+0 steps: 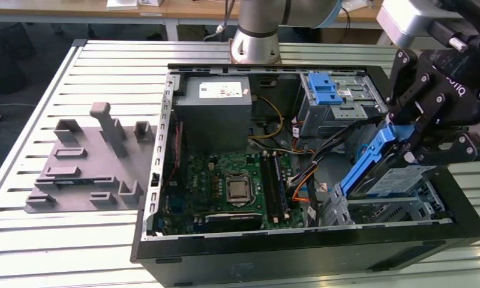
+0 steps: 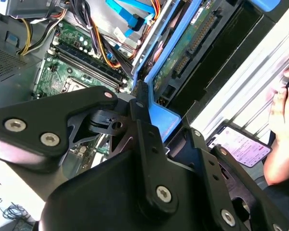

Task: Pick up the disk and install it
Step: 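Insert the disk into the insertion slot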

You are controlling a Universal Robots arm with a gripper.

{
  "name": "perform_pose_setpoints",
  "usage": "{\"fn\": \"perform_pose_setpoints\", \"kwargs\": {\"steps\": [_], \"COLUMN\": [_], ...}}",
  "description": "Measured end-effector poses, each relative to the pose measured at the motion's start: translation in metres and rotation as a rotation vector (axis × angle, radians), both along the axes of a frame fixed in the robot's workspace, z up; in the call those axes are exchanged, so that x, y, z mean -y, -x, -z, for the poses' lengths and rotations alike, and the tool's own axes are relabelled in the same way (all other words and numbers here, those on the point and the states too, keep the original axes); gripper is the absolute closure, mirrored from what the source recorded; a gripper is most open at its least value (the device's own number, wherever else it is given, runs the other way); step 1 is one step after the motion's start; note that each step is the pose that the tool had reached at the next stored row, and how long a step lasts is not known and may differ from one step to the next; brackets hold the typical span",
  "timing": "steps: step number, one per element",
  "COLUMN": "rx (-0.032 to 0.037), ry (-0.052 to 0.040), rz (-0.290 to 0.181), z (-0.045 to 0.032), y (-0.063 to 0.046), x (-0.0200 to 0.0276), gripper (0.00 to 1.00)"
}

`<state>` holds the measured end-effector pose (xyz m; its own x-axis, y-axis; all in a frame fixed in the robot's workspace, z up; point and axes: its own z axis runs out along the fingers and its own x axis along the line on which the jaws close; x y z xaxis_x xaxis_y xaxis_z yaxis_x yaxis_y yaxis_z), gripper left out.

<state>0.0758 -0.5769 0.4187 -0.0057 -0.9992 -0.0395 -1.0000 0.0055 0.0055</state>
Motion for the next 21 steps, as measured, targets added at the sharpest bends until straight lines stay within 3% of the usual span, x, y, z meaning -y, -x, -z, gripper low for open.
{"fn": "perform_pose_setpoints", "kwargs": {"steps": [5, 8, 13, 14, 16, 19, 21], "rx": [0.0000, 0.0000, 0.0000, 0.0000, 0.0000, 0.0000, 0.0000], "ry": [-0.0002, -0.0005, -0.0005, -0.0005, -0.0005, -0.0004, -0.0006], "rz": [0.000, 0.000, 0.000, 0.000, 0.000, 0.000, 0.000], "z": [0.0035, 0.0057, 0.0097, 0.0107, 0.0129, 0.0163, 0.0186], "y": [0.000, 0.000, 0.000, 0.000, 0.000, 0.000, 0.000], "x": [0.0004, 0.0005, 0.0005, 0.0005, 0.0005, 0.0005, 0.0005], "gripper": [0.63, 0.50, 0.50, 0.52, 0.64, 0.70, 0.82]}}
